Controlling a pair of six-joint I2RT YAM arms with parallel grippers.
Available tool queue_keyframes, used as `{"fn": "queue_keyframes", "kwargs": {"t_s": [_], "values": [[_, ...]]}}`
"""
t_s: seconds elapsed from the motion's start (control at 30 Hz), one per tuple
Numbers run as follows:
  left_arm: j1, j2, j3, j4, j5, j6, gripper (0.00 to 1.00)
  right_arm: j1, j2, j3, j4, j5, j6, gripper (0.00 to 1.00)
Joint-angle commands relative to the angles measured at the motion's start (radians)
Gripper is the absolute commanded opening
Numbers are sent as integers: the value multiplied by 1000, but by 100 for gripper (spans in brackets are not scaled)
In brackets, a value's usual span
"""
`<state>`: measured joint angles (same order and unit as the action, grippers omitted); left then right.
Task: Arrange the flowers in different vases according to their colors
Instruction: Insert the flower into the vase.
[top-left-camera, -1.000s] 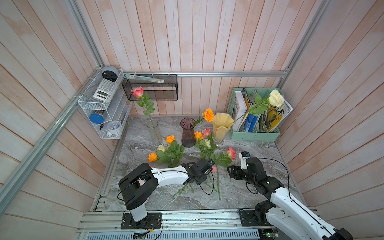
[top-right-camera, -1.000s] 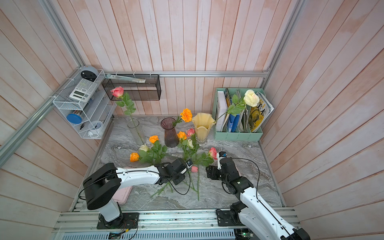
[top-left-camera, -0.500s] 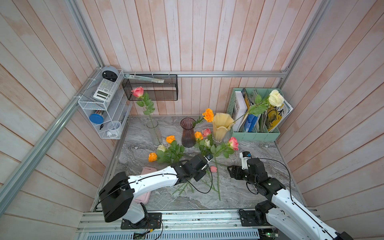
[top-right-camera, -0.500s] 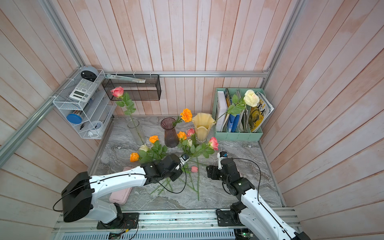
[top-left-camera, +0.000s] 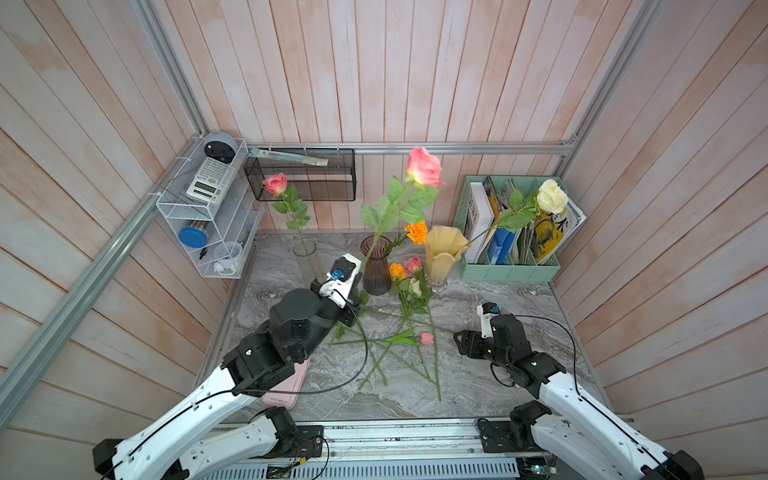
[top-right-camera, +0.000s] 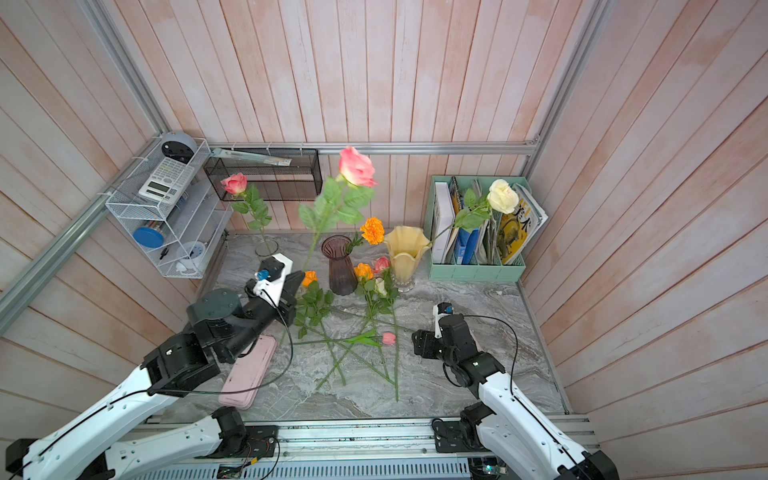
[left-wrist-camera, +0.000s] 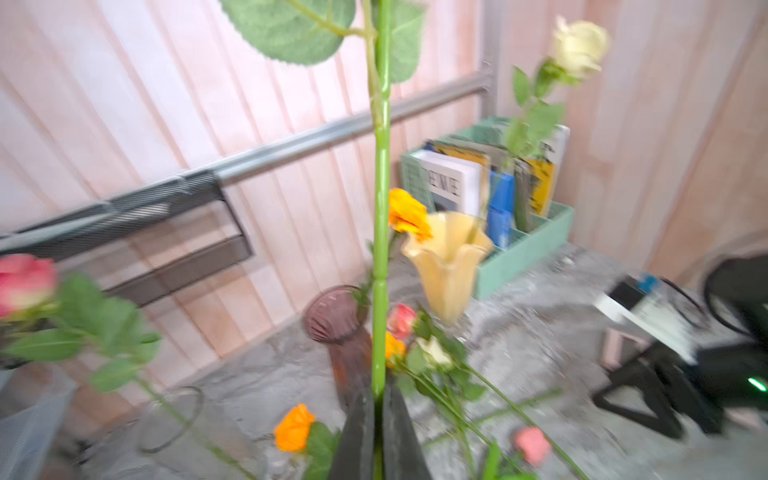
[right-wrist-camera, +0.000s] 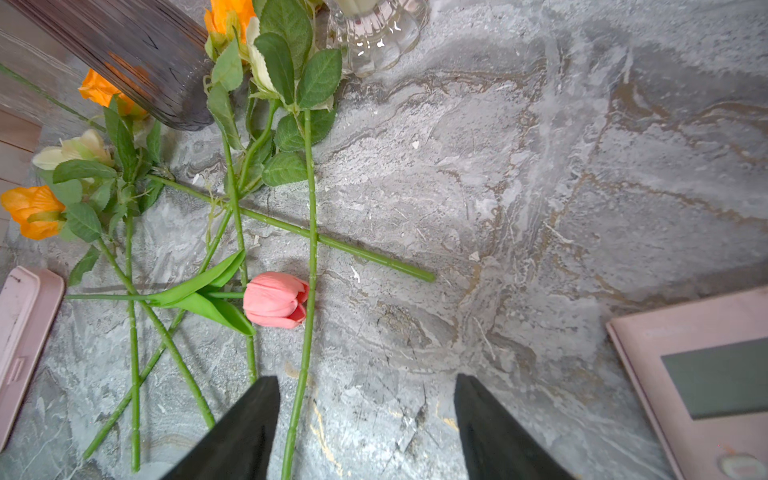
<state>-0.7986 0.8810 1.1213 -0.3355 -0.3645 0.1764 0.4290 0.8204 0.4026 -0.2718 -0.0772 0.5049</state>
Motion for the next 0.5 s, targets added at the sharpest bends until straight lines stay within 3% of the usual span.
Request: {"fn": "queue_keyframes", "kwargs": {"t_s": [0.0,0.13,0.27,0.47], "values": [[205,42,37,113,71,53,0,-5,26,5,33,-9,-3,73],[399,154,72,273,184,55,0,-6,57,19,49,-13,-9,73],[461,315,150,367,256,139,0,-5,96,36,64,-13,-24,73],[563,451,181,571,349,139,0,-6,155,48,97,-12,-37,73]]}}
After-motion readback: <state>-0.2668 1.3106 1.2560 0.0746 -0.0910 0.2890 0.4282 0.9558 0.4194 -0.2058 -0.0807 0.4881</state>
